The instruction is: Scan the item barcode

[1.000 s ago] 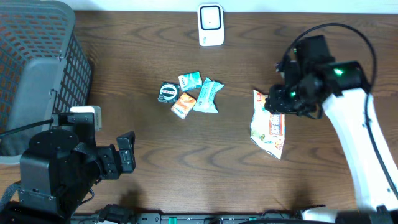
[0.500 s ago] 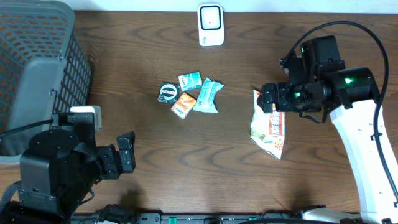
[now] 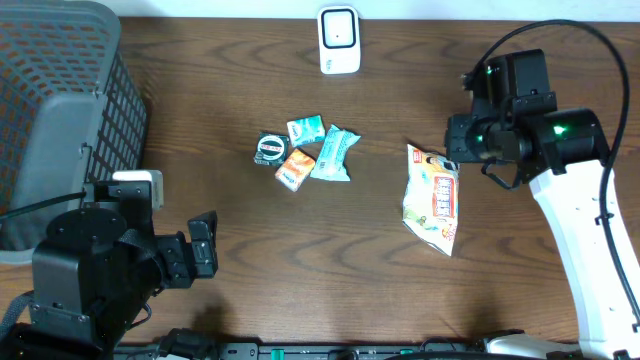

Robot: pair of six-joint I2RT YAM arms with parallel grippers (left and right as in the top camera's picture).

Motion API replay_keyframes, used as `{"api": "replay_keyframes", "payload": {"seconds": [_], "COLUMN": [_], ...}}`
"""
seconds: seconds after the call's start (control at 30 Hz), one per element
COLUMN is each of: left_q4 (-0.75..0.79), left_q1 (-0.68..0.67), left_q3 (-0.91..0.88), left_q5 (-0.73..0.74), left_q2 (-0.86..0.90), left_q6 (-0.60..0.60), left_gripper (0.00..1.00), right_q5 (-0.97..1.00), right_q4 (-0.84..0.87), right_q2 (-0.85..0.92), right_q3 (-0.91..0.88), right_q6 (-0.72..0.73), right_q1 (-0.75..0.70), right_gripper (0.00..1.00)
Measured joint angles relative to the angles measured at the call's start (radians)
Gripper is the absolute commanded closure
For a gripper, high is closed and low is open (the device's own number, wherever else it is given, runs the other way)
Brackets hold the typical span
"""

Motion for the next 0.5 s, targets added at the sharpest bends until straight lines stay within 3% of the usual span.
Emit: {"api": "replay_keyframes", "payload": {"seconds": [0.03,0.5], "left_q4": [0.0,0.0], "left_q1": [0.0,0.0], "left_q3": [0.0,0.0], "left_q5": [0.0,0.0], "left_q2": [0.0,0.0], "left_q6": [0.0,0.0], "left_gripper": [0.02,0.02], "right_q5": [0.008,-0.017], "right_q4": [0.004,0.208], "right_q2": [0.0,0.03], "right_q3": [-0.009,-0.42], "right_q6": [0.005,0.081], "right_q1": [0.0,0.0], "right_gripper": [0.99,0.99]}}
